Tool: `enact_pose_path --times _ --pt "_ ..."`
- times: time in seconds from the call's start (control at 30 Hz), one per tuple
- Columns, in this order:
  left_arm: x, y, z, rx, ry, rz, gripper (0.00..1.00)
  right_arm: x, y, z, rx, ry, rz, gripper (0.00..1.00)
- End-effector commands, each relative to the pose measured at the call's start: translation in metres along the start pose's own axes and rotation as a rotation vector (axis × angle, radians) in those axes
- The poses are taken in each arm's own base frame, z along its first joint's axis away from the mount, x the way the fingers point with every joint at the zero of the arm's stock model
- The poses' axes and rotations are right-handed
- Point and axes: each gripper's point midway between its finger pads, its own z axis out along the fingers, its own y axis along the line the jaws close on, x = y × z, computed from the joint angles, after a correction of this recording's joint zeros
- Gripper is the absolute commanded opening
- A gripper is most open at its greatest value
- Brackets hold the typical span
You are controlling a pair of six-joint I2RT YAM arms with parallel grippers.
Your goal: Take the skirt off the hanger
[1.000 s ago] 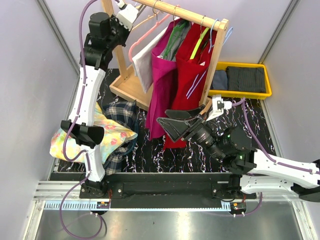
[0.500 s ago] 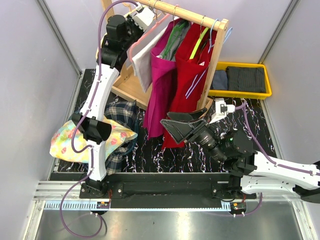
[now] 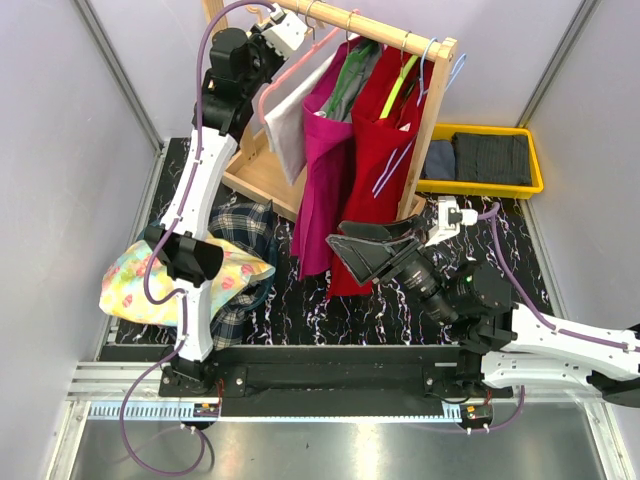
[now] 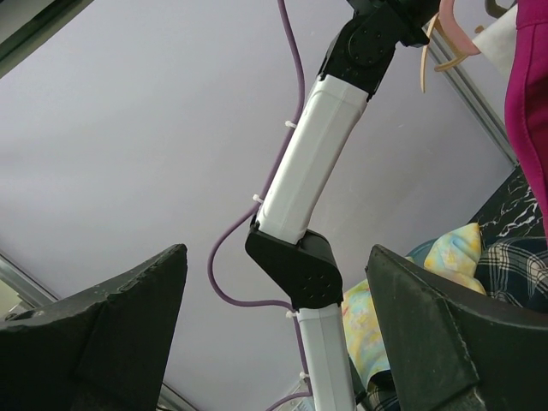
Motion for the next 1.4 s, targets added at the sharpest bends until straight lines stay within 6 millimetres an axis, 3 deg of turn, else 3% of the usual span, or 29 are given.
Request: enact_pose_path --times 0.0,0.17,0.27,0.43,0.53,1.03,1.1,1.17,1.2,1.27,1.3,1.33,1.37 --pt "-0.061 0.046 -0.029 -0.126 -0.141 0.042 0.05 -0.012 0.010 0.003 -0.025 -0.046 0.020 0.93" --pt "-0.077 0.050 -0.047 -0.133 -0.157 0.009 0.25 -0.012 0.012 0.001 -0.037 -0.041 0.031 0.91" --pt "-0.101 0.052 -0.060 -0.133 -0.203 -0.024 0.25 -0.013 0.013 0.000 -0.041 -0.040 0.036 0.90" --pt "-0.145 0.045 -0.089 -0.102 -0.291 -0.068 0.16 -0.014 0.017 0.001 -0.051 -0.036 0.040 0.89" --pt "-0.155 0.041 -0.100 -0.083 -0.310 -0.072 0.18 -0.014 0.019 0.002 -0.055 -0.031 0.046 0.89" --pt "-0.147 0.047 -0.105 -0.102 -0.274 -0.076 0.17 -0.016 0.018 0.002 -0.046 -0.034 0.046 0.88" --pt "-0.142 0.050 -0.112 -0.099 -0.248 -0.085 0.15 -0.015 0.016 0.002 -0.034 -0.033 0.042 0.88" --pt "-0.117 0.040 -0.115 -0.048 -0.161 -0.122 0.15 -0.014 0.014 0.002 -0.025 -0.029 0.039 0.88" --pt "-0.115 0.041 -0.129 -0.031 -0.146 -0.165 0.15 -0.015 0.014 0.003 -0.018 -0.030 0.030 0.89" --pt "-0.063 0.015 -0.131 0.057 -0.001 -0.240 0.18 -0.007 0.011 0.008 -0.004 -0.008 0.010 0.93" --pt "-0.059 0.015 -0.149 0.074 0.014 -0.250 0.20 -0.005 0.015 0.012 -0.005 0.017 -0.011 0.96" --pt "-0.023 -0.013 -0.148 0.152 0.104 -0.248 0.22 0.000 0.016 0.016 -0.002 0.042 -0.027 0.97" --pt "-0.002 -0.024 -0.157 0.194 0.166 -0.207 0.25 0.020 0.011 0.025 0.011 0.099 -0.055 0.98"
